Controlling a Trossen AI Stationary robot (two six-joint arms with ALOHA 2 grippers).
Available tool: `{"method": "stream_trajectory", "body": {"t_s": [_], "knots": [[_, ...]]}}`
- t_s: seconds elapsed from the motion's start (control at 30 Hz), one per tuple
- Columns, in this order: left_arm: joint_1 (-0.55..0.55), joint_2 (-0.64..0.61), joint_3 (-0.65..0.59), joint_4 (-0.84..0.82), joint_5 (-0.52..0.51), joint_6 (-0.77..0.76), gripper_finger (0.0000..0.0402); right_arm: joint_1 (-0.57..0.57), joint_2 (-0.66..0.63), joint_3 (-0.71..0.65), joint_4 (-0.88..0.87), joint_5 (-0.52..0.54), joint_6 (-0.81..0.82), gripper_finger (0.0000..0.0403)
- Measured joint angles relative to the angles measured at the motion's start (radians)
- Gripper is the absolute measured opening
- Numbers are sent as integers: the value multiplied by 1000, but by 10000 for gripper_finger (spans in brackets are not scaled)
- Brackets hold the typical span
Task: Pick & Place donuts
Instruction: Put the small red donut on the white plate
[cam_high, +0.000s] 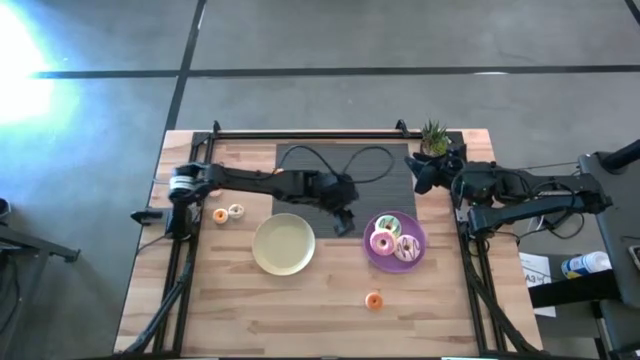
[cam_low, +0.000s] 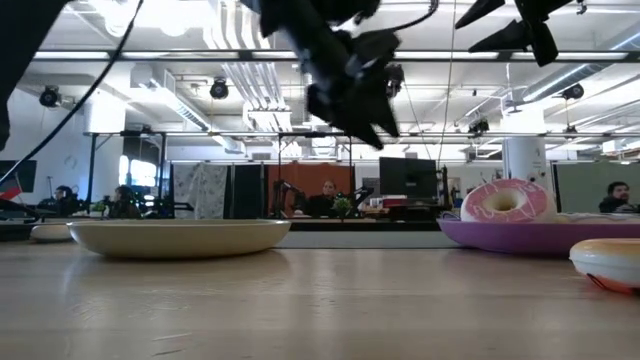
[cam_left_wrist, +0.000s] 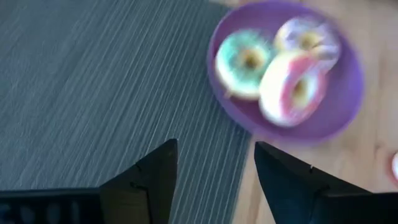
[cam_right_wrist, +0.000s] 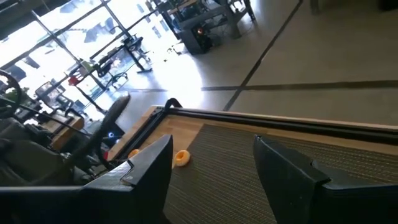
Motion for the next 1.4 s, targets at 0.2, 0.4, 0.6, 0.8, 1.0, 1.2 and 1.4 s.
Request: {"method": "stream_trajectory", "body": {"t_s": [0.2,0.4,0.6,0.8,1.0,1.2,1.4], "knots": [[31,-229,-328,45,-85,-153,188,-14,28,-2,-42,-10,20,215],[143,-385,-566,36,-192,-205,188,-13,145,-3,-37,-100,20,214],[351,-391,-608,-65,-90,-248,181,-18,274,2,43,-201,22,214],[540,-378,-592,-108,52,-255,181,-23,338,19,74,-282,24,214],[617,-377,-578,-117,62,-212,181,-23,344,34,77,-297,21,214],[616,-310,-576,-84,75,-200,180,-22,339,34,75,-297,21,215],[623,-240,-577,-50,71,-198,178,-22,338,34,75,-297,21,214]]}}
